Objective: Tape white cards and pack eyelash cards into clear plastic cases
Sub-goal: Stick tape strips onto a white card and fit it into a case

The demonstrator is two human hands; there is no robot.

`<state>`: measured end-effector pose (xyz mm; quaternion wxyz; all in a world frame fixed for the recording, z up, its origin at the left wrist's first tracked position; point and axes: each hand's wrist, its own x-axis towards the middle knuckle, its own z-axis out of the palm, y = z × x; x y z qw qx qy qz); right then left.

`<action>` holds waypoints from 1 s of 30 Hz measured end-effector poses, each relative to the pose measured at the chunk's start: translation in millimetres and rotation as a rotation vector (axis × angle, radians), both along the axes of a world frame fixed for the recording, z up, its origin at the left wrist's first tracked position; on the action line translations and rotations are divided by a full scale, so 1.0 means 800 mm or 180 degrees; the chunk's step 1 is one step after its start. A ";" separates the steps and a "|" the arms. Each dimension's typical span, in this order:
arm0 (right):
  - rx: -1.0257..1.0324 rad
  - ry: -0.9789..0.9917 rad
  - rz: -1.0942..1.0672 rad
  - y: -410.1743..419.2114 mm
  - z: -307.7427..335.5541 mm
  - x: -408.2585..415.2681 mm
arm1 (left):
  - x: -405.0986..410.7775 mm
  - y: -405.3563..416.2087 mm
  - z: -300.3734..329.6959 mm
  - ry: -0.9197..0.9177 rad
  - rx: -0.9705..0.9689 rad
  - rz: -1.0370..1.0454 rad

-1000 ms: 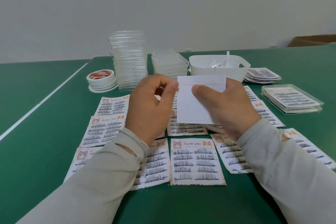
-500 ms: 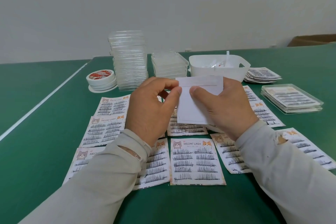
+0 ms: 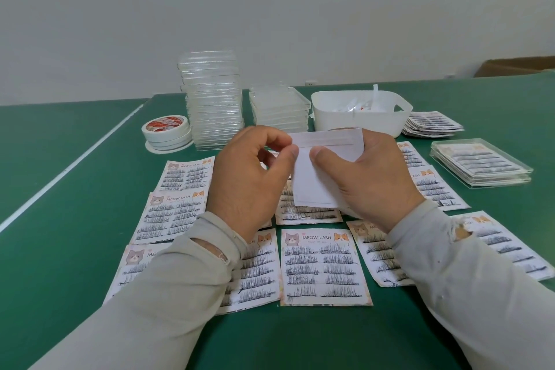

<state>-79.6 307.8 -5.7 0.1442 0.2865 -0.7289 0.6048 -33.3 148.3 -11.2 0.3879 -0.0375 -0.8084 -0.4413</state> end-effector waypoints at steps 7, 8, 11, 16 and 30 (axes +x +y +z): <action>-0.0197 -0.0175 0.0024 0.000 -0.001 0.000 | -0.001 0.000 -0.002 -0.0099 0.0118 -0.0022; -0.0233 -0.0194 0.0019 0.001 -0.001 -0.001 | -0.001 0.001 -0.001 -0.0081 0.0186 -0.0025; -0.0224 -0.0184 0.0035 0.001 -0.001 -0.001 | 0.000 0.001 0.000 -0.0071 0.0275 -0.0028; -0.0136 -0.0142 0.0066 0.003 -0.001 -0.001 | 0.002 0.001 0.000 -0.0001 0.0114 0.0038; 0.0592 0.0329 -0.0483 -0.007 -0.003 0.013 | -0.002 0.002 -0.001 -0.0356 -0.0509 0.0085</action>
